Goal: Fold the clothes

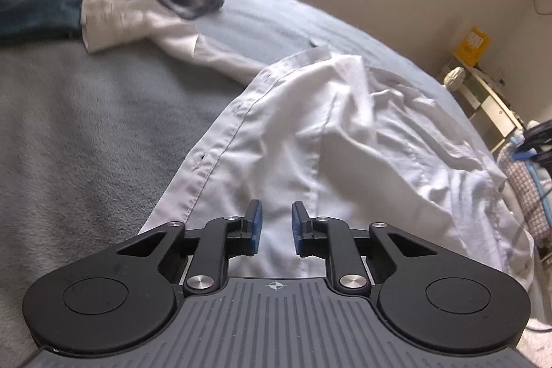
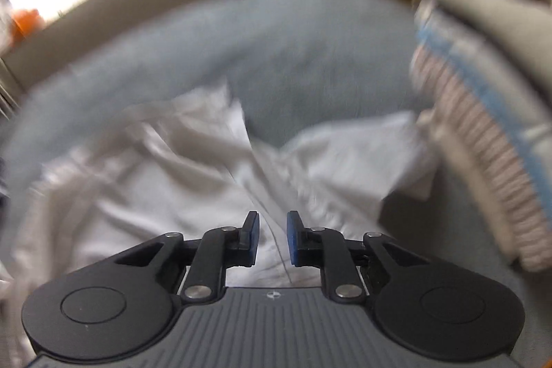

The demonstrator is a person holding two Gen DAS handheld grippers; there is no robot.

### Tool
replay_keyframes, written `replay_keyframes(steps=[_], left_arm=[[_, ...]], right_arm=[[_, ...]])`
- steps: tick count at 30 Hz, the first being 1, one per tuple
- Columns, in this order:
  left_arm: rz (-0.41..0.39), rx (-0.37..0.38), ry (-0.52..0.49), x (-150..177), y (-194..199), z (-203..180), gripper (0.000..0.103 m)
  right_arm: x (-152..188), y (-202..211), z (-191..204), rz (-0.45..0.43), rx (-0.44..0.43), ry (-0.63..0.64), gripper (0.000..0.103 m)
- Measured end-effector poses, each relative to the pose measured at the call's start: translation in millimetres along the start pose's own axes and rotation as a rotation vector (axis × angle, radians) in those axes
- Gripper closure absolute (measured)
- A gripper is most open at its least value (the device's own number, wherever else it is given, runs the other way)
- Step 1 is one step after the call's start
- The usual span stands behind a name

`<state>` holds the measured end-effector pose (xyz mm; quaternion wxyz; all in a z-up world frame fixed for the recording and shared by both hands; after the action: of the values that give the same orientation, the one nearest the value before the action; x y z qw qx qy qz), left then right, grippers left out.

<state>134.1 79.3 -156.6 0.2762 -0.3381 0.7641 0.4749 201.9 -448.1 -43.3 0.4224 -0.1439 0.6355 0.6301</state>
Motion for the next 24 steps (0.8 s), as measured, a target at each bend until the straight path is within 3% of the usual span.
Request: replay_keyframes(steps=[2,4,6,7,10,14,18,20,24], left_arm=[[-0.007,0.009,-0.019,1.7,9.2,-6.2,0.084],[-0.001,0.038,-0.040,4.7,18.7,-14.4,0.084],[0.024,0.104,-0.089,12.0,28.1,-29.1,0.084],[0.039,0.140,-0.117,16.0,32.9,-37.0,0.084],[0.098,0.265,-0.212,30.1,47.2,-61.9,0.082],[0.179,0.400,-0.439,69.4,60.6,-98.9,0.081],[0.227,0.439,-0.609,108.8,52.2,-122.7,0.081],[0.211,0.440,-0.716,123.6,50.6,-133.6,0.081],[0.173,0.416,-0.863,141.6,49.4,-146.0,0.081]], right_arm=[[-12.5,52.0,-4.6,-0.114,-0.047,0.034,0.082],[-26.1,100.6,-7.7,-0.225,-0.092,0.106,0.074],[-29.1,137.6,-7.0,-0.283,-0.134,0.260,0.060],[-24.4,153.5,-7.4,-0.284,-0.171,0.352,0.060],[3.3,177.2,-10.9,-0.195,-0.265,0.568,0.060],[64.9,160.4,-20.9,-0.034,-0.363,0.618,0.060],[132.0,120.3,-20.3,0.120,-0.420,0.620,0.060],[156.1,107.4,-12.7,0.194,-0.463,0.606,0.060],[186.4,127.0,3.7,0.230,-0.531,0.845,0.060]])
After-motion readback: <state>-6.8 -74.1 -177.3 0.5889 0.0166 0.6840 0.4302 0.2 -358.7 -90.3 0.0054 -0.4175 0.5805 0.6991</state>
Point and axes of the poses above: each gripper's, at about its wrist camera, not at the fingertips, and y roughly against the way its jaws point, z to its left, x to its underside, the point moved 2 cm from there along -y, roughly the way its jaws point, and after that the axes turned 9 degrees about -z, right-handed, at the moved point
